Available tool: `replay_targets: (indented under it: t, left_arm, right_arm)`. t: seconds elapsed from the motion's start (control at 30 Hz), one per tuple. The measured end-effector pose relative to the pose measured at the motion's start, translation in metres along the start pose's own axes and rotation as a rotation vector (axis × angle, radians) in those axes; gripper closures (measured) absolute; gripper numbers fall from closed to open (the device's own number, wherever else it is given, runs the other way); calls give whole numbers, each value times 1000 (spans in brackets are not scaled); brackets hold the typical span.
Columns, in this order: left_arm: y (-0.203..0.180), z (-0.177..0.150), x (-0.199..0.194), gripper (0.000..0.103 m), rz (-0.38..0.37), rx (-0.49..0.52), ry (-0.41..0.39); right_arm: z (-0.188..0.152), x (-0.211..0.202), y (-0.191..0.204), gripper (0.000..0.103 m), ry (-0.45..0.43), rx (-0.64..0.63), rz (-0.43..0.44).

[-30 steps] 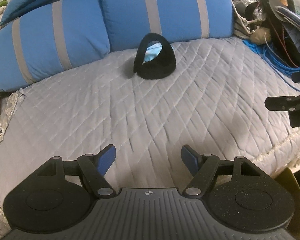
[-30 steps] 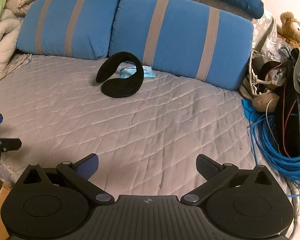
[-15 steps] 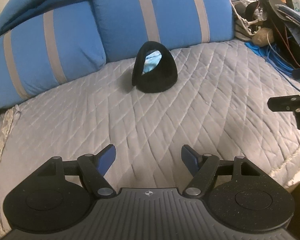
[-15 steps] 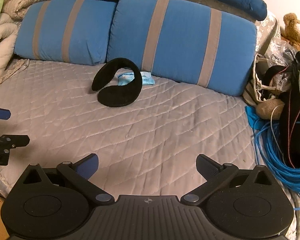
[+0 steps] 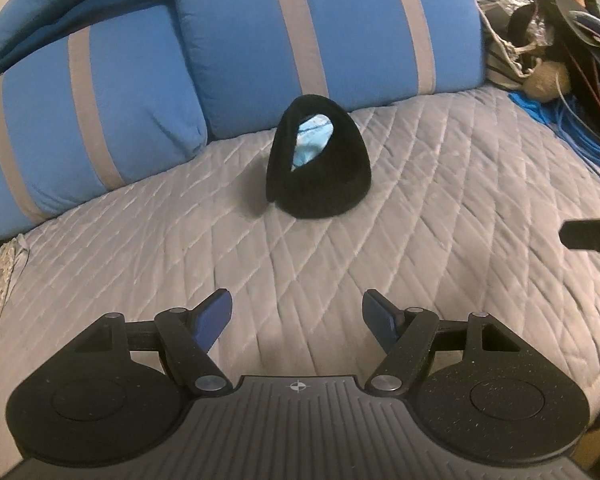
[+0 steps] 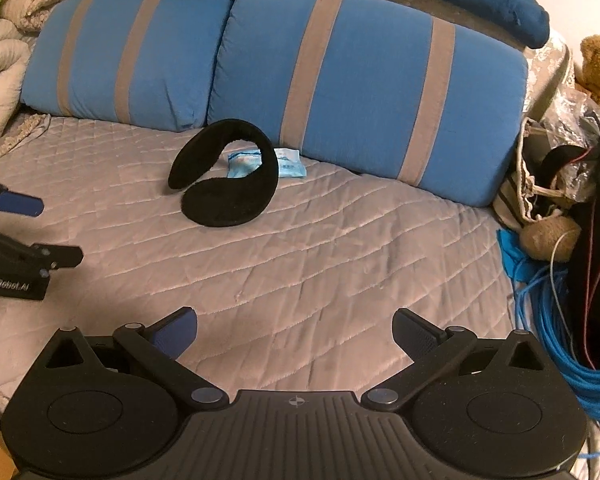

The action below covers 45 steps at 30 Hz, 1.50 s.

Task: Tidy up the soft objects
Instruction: 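Move both tools back toward the black earmuffs on the bed, then grasp the black earmuffs band with the left gripper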

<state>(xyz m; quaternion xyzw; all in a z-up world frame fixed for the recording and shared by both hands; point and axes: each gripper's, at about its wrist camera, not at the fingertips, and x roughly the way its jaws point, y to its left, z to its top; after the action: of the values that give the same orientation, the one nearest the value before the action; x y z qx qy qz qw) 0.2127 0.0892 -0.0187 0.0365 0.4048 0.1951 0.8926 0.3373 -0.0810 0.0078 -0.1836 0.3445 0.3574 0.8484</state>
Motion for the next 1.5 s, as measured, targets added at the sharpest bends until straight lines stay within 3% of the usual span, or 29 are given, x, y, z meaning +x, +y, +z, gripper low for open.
replay_targets:
  t: [0.37,0.5,0.63,0.7,0.77,0.83,1.03,1.1,1.13,1.5]
  left_arm:
    - [7,34,55,32,18,38,-52]
    - [12,45,78,35,12,-5,-50]
    - [12,57,96,42,13,-8,-74]
    - [12,62,106,49,21,-12,-86]
    - [14,67,115,63,21,-32,-89]
    - [17,72,126,68,21,-53,-84]
    - [18,78,145,70,23,-53,-84]
    - [15,79,149,89,25,-46,-82]
    - [15,79,151,91,27,-53,-75]
    - [53,81,130,93,29,-194,-45]
  right_arm:
    - [17,32,-3,0,2,-40,9]
    - [24,44,-8,0,-2,-55,4]
    - [32,59,-14,0,1,-42,3]
    - [34,67,-16,0,11,-26,1]
    - [36,74,-16,0,26,-11,12]
    - [38,80,-14,0,36,-14,21]
    - [45,85,-10,0,27,-13,29]
    - [46,88,-10,0,31,-5,28]
    - [47,89,-9,0,34,-4,27]
    - [52,113,-1,0,11,20,45]
